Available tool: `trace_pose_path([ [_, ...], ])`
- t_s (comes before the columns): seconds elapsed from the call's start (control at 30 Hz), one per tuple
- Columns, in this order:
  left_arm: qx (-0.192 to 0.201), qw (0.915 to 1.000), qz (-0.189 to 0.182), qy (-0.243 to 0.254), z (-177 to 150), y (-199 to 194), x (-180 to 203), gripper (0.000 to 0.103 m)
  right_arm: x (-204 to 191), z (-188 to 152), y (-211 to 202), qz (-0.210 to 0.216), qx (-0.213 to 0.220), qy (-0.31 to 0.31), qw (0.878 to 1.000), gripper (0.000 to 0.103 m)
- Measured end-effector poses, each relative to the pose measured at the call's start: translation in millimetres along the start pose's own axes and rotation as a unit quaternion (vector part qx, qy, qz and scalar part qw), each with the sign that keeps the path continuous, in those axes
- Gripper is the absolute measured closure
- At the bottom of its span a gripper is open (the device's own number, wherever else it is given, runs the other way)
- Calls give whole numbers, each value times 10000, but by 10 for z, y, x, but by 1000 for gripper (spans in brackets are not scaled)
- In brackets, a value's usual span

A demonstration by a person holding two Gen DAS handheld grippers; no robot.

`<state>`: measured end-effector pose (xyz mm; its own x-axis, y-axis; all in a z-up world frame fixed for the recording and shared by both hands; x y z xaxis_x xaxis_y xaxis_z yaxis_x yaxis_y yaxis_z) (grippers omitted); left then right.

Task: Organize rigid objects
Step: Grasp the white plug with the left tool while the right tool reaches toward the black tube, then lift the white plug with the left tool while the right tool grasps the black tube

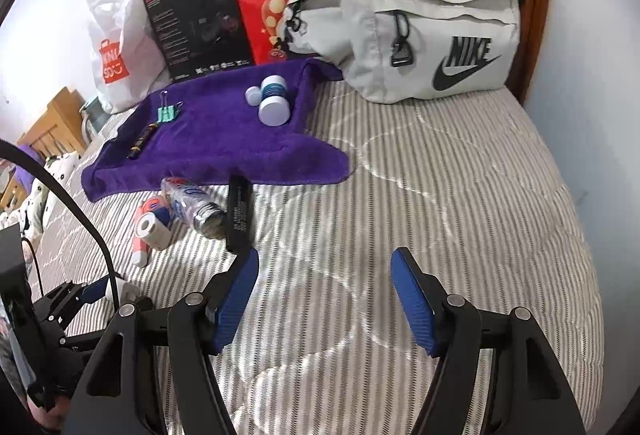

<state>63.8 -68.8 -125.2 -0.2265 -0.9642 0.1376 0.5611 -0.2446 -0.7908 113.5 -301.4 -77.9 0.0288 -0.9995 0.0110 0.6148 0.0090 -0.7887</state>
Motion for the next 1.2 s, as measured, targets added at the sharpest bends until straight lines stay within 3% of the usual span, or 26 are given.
trace_pose_path([
  [0.13, 6, 9998, -183, -120, 12, -59, -124, 59, -116, -3, 57, 160, -36, -94, 9998, 35],
  [0.43, -2, 9996, 30, -280, -8, -141, -507, 59, -400, 75, 270, 718, -92, -185, 9972, 35],
  [0.77, 29, 9991, -132, -397, 31, -127, -629, 59, -736, 98, 729, 273, -372, -854, 9953, 35],
  [0.87, 58, 9988, -181, -459, 37, -124, -655, 59, -782, 131, 798, 192, -293, -1037, 9940, 48],
  [0.9, 78, 9986, -190, -486, 35, -121, -658, 59, -797, 143, 819, 193, -281, -1089, 9935, 57],
  [1.1, 87, 9987, -206, -466, 34, -111, -662, 59, -813, 179, 860, 495, -311, -1063, 9926, 83],
  [1.2, 85, 9985, -247, -477, 38, -114, -673, 59, -734, 151, 822, 539, -387, -1001, 9928, 87],
])
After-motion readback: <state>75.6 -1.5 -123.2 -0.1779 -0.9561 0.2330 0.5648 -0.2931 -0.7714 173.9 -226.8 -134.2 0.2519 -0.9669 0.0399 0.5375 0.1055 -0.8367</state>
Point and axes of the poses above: each gripper's, at about its wrist camera, not at the fingertips, and y roughly the way its jaws point, x to its right, z to its top, the point moved 1 cm from there along y, roughly the way its jaws point, and after that the axes turned 9 degrees about -z, right-handed, at the moved point
